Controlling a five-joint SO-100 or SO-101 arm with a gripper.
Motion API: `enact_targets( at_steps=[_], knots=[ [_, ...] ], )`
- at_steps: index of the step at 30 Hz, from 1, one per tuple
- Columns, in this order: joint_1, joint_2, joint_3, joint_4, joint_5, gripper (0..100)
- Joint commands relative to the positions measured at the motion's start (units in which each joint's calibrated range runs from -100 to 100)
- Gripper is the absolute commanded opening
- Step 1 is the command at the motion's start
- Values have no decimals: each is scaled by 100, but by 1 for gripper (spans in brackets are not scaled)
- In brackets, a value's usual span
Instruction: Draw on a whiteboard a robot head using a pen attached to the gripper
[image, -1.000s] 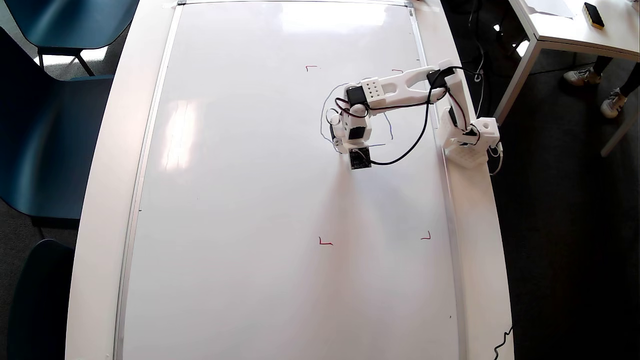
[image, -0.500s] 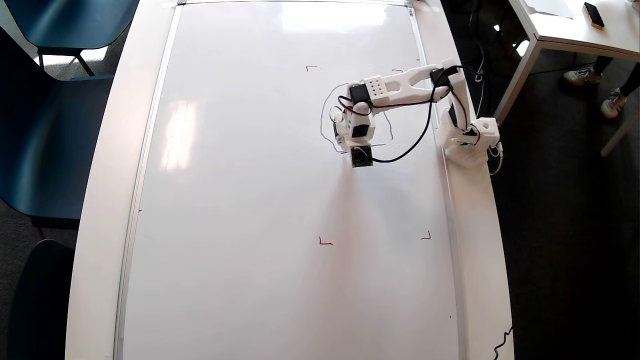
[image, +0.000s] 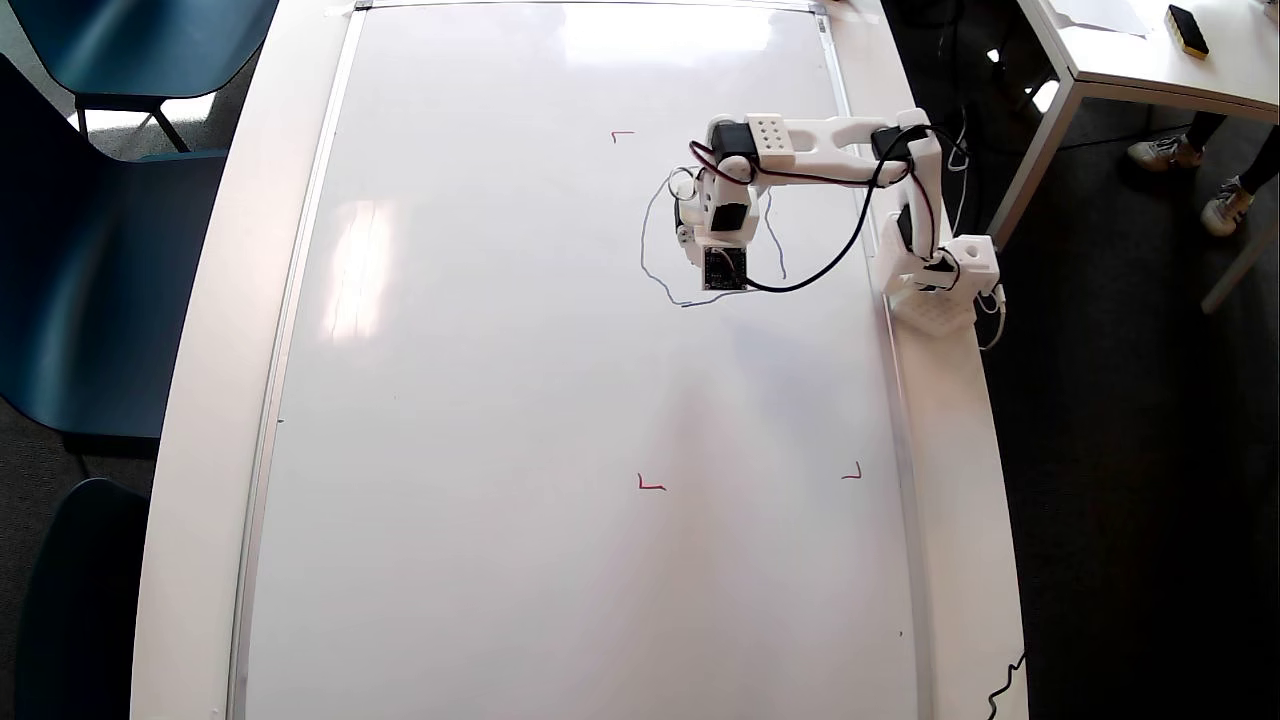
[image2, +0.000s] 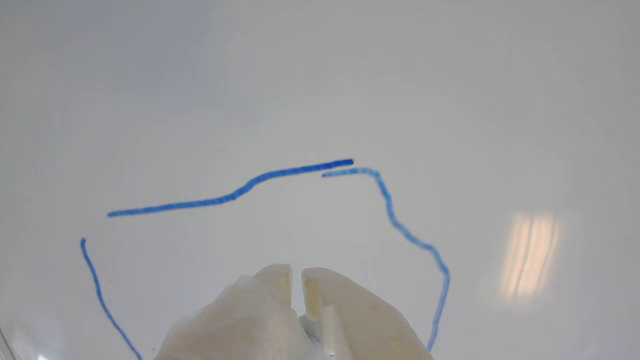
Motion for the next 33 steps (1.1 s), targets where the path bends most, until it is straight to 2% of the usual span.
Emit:
enact_targets(
  at_steps=[1, 14, 21, 33],
  knots=[
    [282, -727, 382, 65, 18, 2],
    [562, -1264, 2170, -317, 211, 2],
    [834, -836, 2007, -578, 367, 2],
    [643, -191, 1362, -578, 372, 2]
  ],
)
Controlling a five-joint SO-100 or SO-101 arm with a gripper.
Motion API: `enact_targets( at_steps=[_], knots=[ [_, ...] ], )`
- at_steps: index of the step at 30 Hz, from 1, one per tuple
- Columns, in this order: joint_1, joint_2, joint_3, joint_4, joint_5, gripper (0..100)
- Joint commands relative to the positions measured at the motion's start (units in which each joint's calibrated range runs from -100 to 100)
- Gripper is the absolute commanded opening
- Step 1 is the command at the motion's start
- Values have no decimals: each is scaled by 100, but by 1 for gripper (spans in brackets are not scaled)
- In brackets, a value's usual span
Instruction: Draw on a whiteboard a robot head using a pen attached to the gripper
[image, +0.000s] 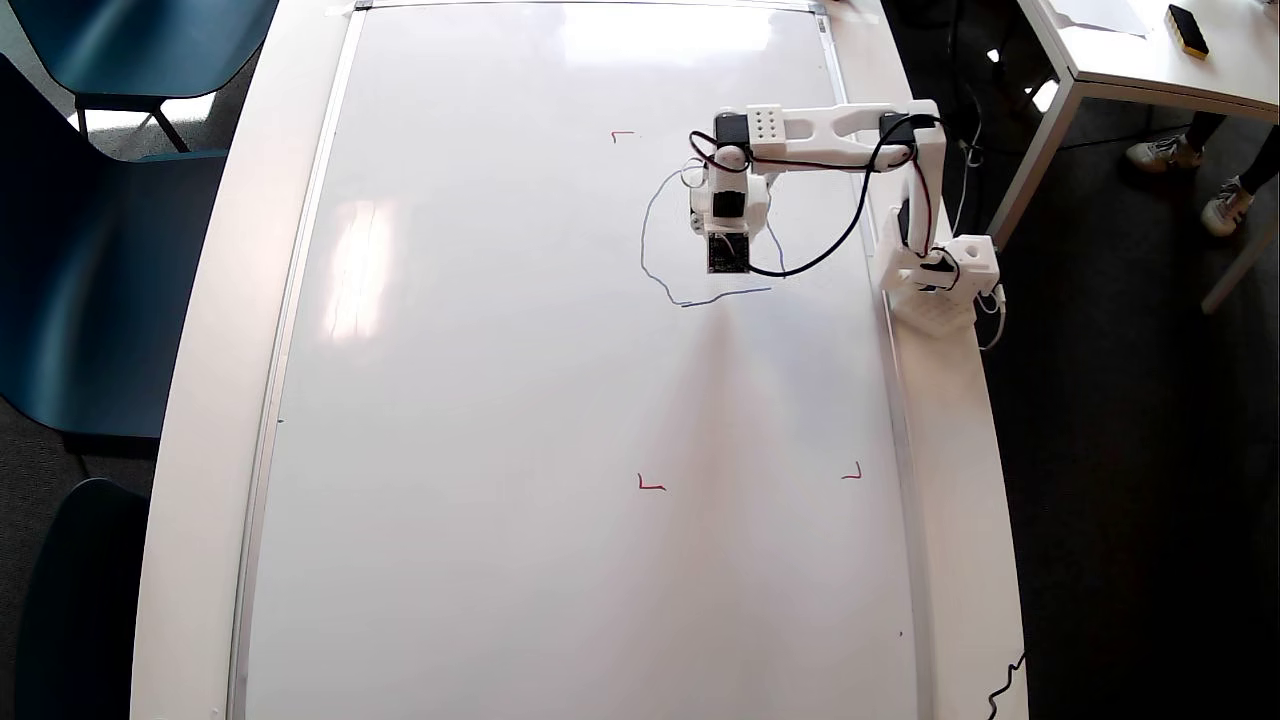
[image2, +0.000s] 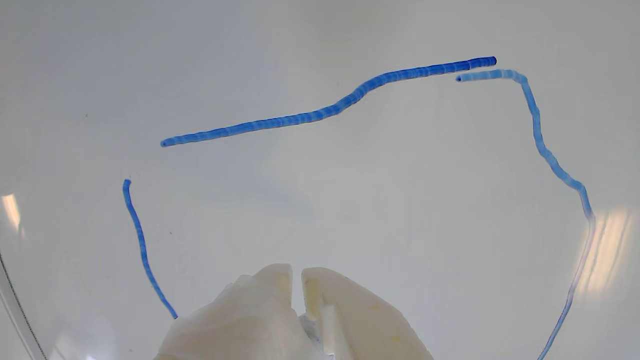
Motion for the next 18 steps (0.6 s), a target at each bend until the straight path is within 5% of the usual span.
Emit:
enact_targets(
  at_steps=[1, 18],
  knots=[
    [-141, 89, -283, -4, 23, 2],
    [-391, 617, -963, -82, -14, 2]
  ],
)
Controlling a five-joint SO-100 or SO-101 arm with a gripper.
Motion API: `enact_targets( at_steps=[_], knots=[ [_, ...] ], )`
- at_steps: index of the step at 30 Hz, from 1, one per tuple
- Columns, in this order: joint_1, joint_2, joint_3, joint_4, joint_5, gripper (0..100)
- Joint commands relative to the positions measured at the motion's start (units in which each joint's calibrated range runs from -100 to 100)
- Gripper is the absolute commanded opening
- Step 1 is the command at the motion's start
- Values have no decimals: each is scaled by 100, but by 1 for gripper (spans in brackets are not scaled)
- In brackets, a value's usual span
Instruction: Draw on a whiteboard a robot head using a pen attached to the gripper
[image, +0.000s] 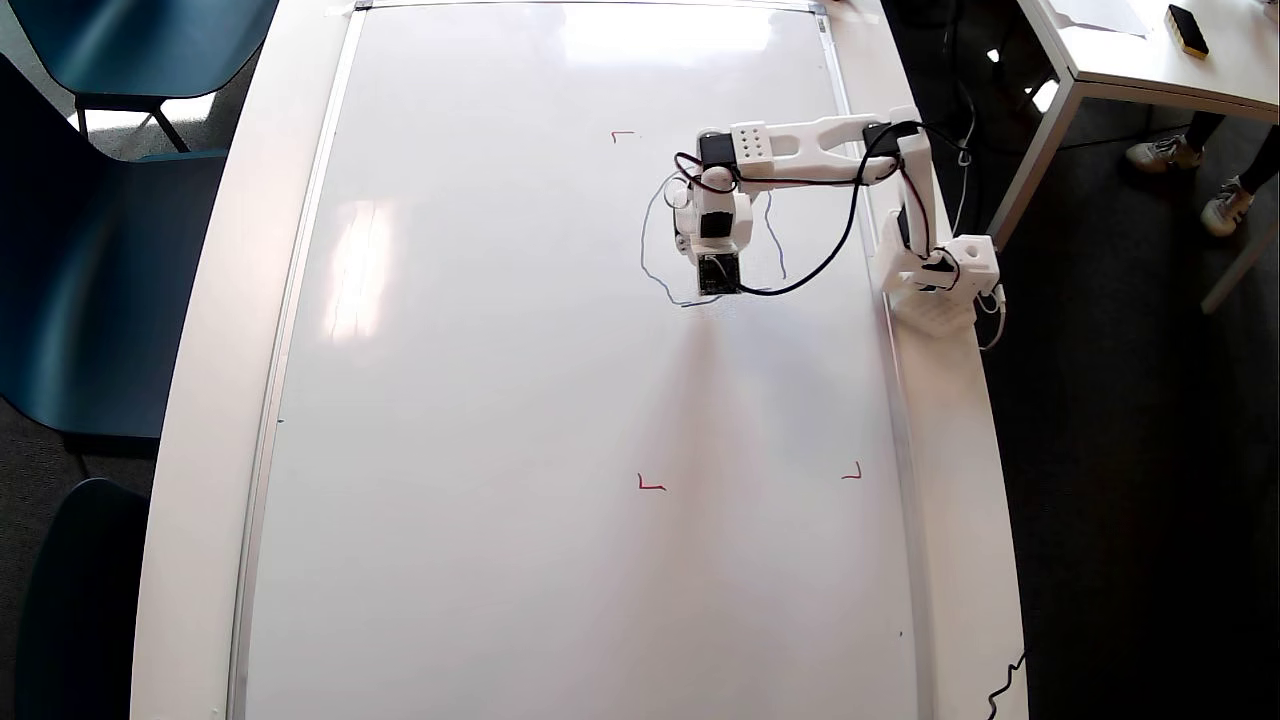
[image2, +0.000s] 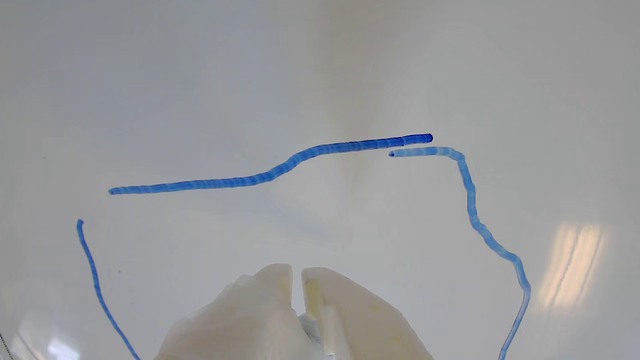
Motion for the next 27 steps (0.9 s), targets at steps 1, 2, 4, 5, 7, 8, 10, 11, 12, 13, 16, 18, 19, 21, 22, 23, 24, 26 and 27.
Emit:
enact_targets(
  at_steps=[1, 2, 4, 5, 7, 8, 10, 11, 12, 13, 16, 18, 19, 21, 22, 23, 24, 26, 27],
  knots=[
    [-14, -27, -196, -40, -20, 2],
    [-14, -27, -196, -40, -20, 2],
    [-14, -19, -223, -83, -20, 2],
    [-14, -10, -223, -118, -20, 2],
    [-14, 49, -223, -144, -14, 2],
    [-14, 132, -223, -153, -14, 2],
    [-14, 191, -259, -153, -14, 2],
    [-14, 216, -287, -153, -14, 2],
    [-14, 216, -323, -153, -14, 2],
    [-14, 225, -341, -153, -14, 2],
    [-22, 225, -314, -153, -14, 2],
    [-22, 225, -241, -153, -14, 2],
    [-22, 225, -223, -153, -9, 2],
    [-22, 225, -132, -162, 2, 2],
    [-14, 225, -42, -179, 7, 2],
    [-7, 225, 22, -231, 7, 2],
    [0, 225, 67, -248, 7, 2],
    [0, 225, 131, -248, 13, 2],
    [0, 225, 140, -248, 13, 2]
  ],
)
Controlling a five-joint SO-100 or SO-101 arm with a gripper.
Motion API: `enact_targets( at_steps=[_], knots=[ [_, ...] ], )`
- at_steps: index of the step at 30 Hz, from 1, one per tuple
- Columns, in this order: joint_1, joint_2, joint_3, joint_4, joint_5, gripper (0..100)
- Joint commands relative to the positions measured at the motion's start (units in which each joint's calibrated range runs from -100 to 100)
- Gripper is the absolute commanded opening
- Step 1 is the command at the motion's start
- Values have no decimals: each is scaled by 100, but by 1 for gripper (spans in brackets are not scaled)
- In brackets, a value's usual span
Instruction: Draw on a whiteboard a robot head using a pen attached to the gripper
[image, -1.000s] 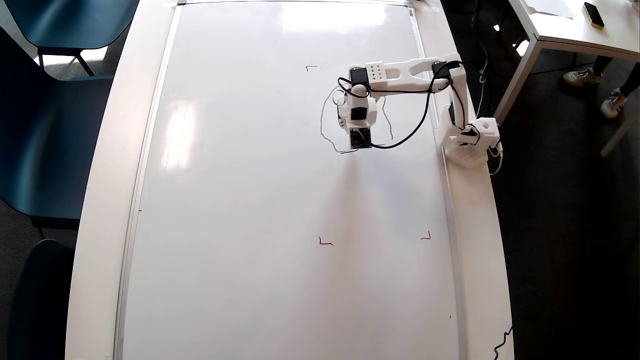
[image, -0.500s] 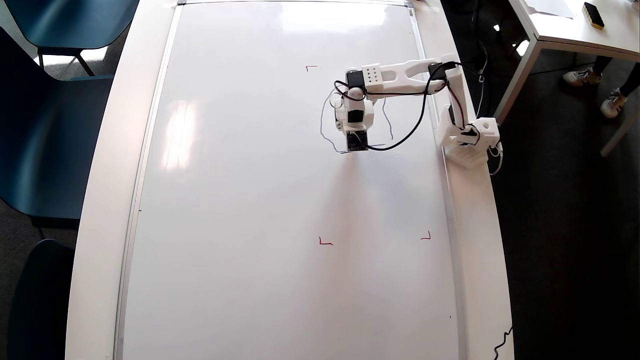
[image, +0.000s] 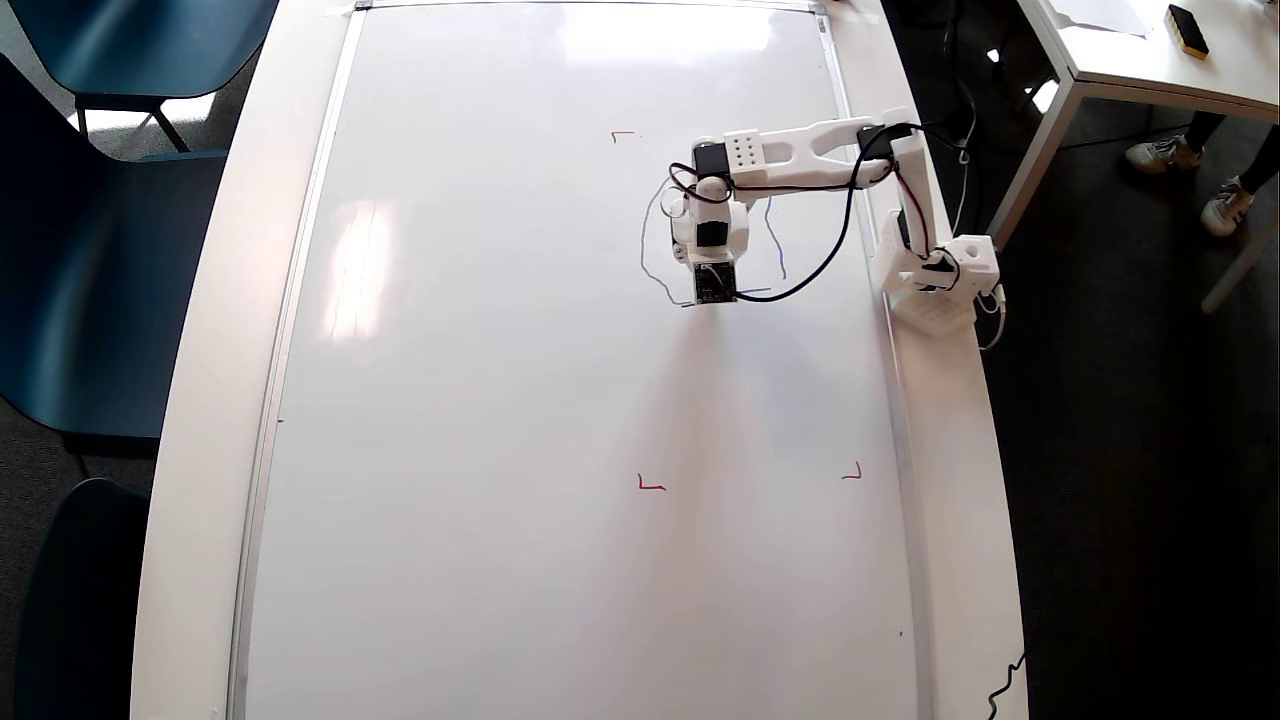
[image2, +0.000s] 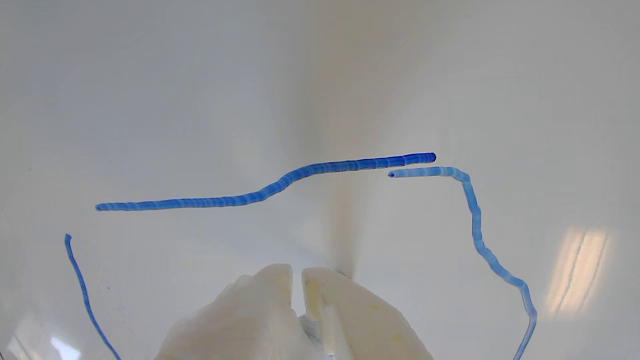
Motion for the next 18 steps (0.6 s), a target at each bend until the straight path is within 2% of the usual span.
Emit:
enact_targets(
  at_steps=[1, 18],
  knots=[
    [23, -38, 49, -29, 18, 2],
    [119, -558, 993, -29, 168, 2]
  ],
)
